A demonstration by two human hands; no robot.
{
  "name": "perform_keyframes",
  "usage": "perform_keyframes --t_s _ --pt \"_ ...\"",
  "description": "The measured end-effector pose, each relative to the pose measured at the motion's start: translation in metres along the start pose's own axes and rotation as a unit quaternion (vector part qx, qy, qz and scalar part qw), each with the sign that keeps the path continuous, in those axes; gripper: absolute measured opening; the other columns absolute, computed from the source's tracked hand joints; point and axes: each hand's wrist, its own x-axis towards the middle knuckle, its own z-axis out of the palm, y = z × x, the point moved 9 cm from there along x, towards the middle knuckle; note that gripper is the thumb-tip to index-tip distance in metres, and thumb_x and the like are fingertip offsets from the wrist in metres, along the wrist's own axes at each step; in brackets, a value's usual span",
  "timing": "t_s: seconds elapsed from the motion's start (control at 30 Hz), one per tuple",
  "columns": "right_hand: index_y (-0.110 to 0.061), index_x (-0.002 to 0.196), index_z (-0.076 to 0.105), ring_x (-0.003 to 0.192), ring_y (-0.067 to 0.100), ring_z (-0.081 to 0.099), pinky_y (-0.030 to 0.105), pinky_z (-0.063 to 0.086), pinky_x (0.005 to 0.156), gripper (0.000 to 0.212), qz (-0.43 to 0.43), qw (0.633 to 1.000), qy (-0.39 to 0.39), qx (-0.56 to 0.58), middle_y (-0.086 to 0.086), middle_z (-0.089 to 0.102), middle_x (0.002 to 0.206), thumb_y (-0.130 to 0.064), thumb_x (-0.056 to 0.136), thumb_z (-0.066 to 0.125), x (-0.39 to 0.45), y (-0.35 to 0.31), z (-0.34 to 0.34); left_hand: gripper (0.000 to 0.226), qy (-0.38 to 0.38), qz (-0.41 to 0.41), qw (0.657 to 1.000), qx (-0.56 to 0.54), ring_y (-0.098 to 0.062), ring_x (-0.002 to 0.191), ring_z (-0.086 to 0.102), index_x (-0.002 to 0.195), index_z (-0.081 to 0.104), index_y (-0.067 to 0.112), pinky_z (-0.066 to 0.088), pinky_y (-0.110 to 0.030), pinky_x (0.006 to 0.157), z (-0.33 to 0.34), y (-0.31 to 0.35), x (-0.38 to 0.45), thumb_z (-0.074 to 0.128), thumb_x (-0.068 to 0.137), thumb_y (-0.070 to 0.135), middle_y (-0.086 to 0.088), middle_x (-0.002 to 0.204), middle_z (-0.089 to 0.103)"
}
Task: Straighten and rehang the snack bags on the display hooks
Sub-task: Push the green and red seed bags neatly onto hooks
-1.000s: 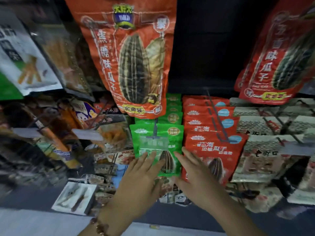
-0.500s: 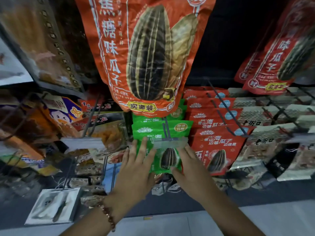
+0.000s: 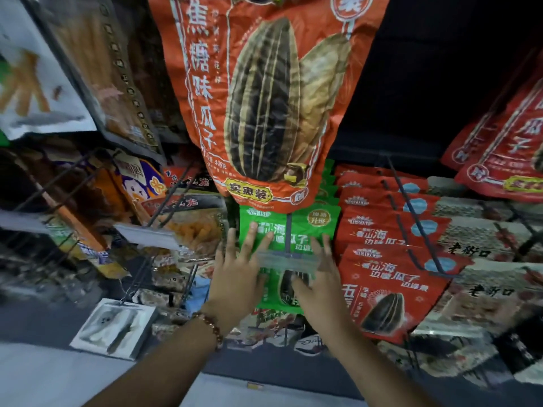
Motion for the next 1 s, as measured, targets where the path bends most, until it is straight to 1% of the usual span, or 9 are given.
perform_keyframes --t_s 0.13,0.23,0.3,0.37,0.5,0.63,0.8,0.9,1.0 --pt "-0.031 0.147 0.033 0.132 0.014 0.045 0.038 0.039 0.108 0.078 0.143 0.966 0.039 0.211 -0.006 0.047 0.142 -0.023 0.080 0.072 -0.012 0.034 0.012 0.101 0.033 -0.055 0.982 -0.178 -0.030 0.149 0.002 0.148 -0.027 0.037 0.030 -0.048 0.114 0.006 -0.012 -0.016 0.058 0.093 0.042 -0.004 0.157 -0.031" --pt "-0.025 0.152 0.025 0.134 0.027 0.042 0.041 0.037 0.105 0.084 0.330 0.896 -0.014 0.299 0.002 0.039 0.151 -0.037 0.083 0.072 -0.030 0.064 0.038 0.106 0.021 -0.134 0.900 -0.415 0.001 0.140 0.009 0.150 -0.023 0.036 0.041 -0.033 0.099 0.022 -0.022 -0.031 0.065 0.091 0.041 0.011 0.158 -0.026" --pt "-0.022 0.152 0.024 0.137 0.030 0.037 0.043 0.033 0.106 0.083 0.385 0.871 -0.051 0.299 0.006 0.033 0.154 -0.048 0.087 0.067 -0.036 0.075 0.050 0.108 -0.030 -0.170 0.822 -0.543 0.001 0.140 0.010 0.152 -0.014 0.040 0.030 -0.036 0.113 0.046 -0.027 -0.034 0.069 0.083 0.050 0.017 0.161 -0.009" --pt "-0.022 0.152 0.026 0.139 0.030 0.036 0.046 0.031 0.109 0.081 0.388 0.869 -0.051 0.302 0.006 0.033 0.155 -0.054 0.087 0.063 -0.031 0.075 0.053 0.103 -0.067 -0.178 0.786 -0.589 -0.007 0.142 0.026 0.153 0.006 0.042 0.033 -0.043 0.115 0.063 -0.029 -0.033 0.074 0.077 0.058 0.015 0.160 0.021" --pt "-0.027 0.146 0.037 0.137 0.027 0.038 0.047 0.030 0.110 0.071 0.396 0.853 -0.023 0.339 0.001 0.039 0.152 -0.051 0.086 0.066 -0.021 0.068 0.060 0.070 -0.058 -0.191 0.778 -0.596 -0.011 0.129 0.046 0.147 0.030 0.028 0.042 -0.030 0.103 0.062 -0.029 -0.023 0.068 0.090 0.036 0.013 0.139 0.048" --pt "-0.023 0.151 0.027 0.135 0.030 0.039 0.050 0.034 0.110 0.095 0.427 0.844 0.001 0.326 0.004 0.037 0.152 -0.064 0.076 0.068 -0.023 0.068 0.067 0.053 -0.021 -0.216 0.789 -0.576 -0.014 0.126 0.052 0.141 0.038 0.027 0.044 -0.041 0.106 0.057 -0.040 -0.020 0.062 0.094 0.034 0.009 0.136 0.054" --pt "-0.027 0.149 0.029 0.118 0.022 0.043 0.034 0.030 0.099 0.067 0.403 0.859 0.016 0.316 0.001 0.041 0.146 -0.051 0.092 0.056 -0.012 0.062 0.062 0.060 -0.037 -0.210 0.832 -0.512 -0.025 0.112 0.061 0.143 0.029 0.019 0.054 -0.043 0.087 0.058 -0.038 -0.019 0.054 0.095 0.046 -0.003 0.135 0.057" --pt "-0.027 0.152 0.023 0.132 0.027 0.040 0.039 0.031 0.104 0.077 0.419 0.855 0.024 0.306 0.001 0.038 0.151 -0.057 0.089 0.057 -0.019 0.061 0.062 0.078 -0.037 -0.207 0.853 -0.478 -0.026 0.096 0.066 0.143 0.024 0.015 0.057 -0.041 0.073 0.064 -0.041 -0.020 0.046 0.087 0.064 -0.007 0.124 0.064" --pt "-0.024 0.153 0.023 0.140 0.029 0.033 0.042 0.028 0.109 0.084 0.434 0.844 0.035 0.313 0.001 0.032 0.155 -0.063 0.086 0.057 -0.023 0.062 0.062 0.052 -0.039 -0.212 0.863 -0.458 -0.020 0.083 0.068 0.130 0.034 0.020 0.058 -0.044 0.070 0.062 -0.044 -0.020 0.049 0.094 0.053 0.001 0.100 0.070"
